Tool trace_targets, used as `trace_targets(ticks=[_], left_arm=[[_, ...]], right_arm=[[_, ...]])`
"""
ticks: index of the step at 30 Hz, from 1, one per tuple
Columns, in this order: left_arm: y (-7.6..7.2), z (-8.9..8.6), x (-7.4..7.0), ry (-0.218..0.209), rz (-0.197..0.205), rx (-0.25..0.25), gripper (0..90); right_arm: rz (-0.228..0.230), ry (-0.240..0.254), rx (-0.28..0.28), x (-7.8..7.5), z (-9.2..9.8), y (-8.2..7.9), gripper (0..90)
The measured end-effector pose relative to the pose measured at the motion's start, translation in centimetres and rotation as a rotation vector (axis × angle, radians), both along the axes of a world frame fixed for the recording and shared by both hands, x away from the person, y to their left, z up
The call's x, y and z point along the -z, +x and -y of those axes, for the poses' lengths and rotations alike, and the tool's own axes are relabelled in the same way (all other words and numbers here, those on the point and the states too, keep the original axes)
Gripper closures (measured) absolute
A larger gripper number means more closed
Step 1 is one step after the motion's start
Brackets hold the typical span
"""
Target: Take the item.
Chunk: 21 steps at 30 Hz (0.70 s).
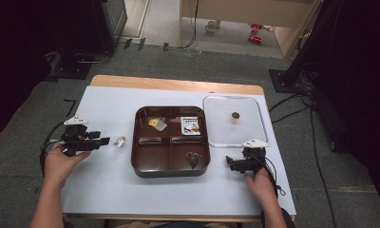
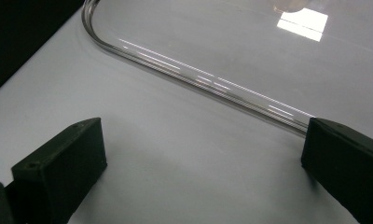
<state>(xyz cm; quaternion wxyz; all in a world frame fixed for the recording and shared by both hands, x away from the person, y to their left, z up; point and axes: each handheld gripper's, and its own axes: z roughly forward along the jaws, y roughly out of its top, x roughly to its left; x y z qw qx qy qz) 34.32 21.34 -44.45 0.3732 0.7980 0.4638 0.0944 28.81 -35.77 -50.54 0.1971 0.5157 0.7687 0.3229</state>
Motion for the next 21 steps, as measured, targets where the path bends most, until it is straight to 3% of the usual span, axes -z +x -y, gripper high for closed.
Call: trace_targets(ticks=[10, 21], left_arm=[[0.1, -1.7, 1.0, 0.049, 0.000, -0.062, 44.1], [0.4, -2.6, 2.0, 0.115, -0.016, -0.096, 42.5]], right_arm=[[0.000, -0.001, -0.001, 0.0, 0.0, 0.0, 0.0], [0.000, -0.001, -0.001, 0.0, 0.0, 0.0, 0.0]])
